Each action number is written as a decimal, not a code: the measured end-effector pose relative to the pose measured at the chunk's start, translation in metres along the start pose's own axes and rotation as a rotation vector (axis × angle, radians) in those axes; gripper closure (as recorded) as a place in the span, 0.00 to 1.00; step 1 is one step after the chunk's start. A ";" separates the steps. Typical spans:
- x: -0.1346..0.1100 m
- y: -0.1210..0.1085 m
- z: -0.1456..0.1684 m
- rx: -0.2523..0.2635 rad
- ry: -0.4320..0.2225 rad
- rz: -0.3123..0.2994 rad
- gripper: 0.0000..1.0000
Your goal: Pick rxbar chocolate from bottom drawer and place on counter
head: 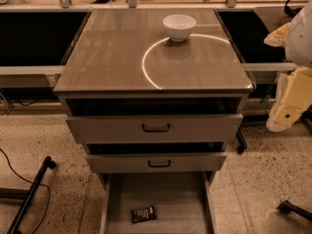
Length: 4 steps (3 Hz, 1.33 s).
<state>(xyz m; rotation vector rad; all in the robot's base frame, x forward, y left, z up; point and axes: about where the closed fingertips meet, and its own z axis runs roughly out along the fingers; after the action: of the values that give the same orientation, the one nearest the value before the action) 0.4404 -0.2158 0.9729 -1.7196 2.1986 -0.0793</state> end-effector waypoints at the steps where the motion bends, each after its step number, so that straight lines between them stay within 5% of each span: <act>1: -0.004 0.007 0.037 -0.034 -0.072 -0.019 0.00; 2: -0.021 0.029 0.104 -0.111 -0.173 -0.039 0.00; 4: -0.020 0.037 0.124 -0.133 -0.184 -0.060 0.00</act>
Offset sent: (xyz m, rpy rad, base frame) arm 0.0114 0.0688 -0.1534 0.2600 0.1015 0.1588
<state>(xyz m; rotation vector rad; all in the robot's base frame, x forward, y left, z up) 0.4479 -0.1663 0.8521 -1.7850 2.0596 0.2078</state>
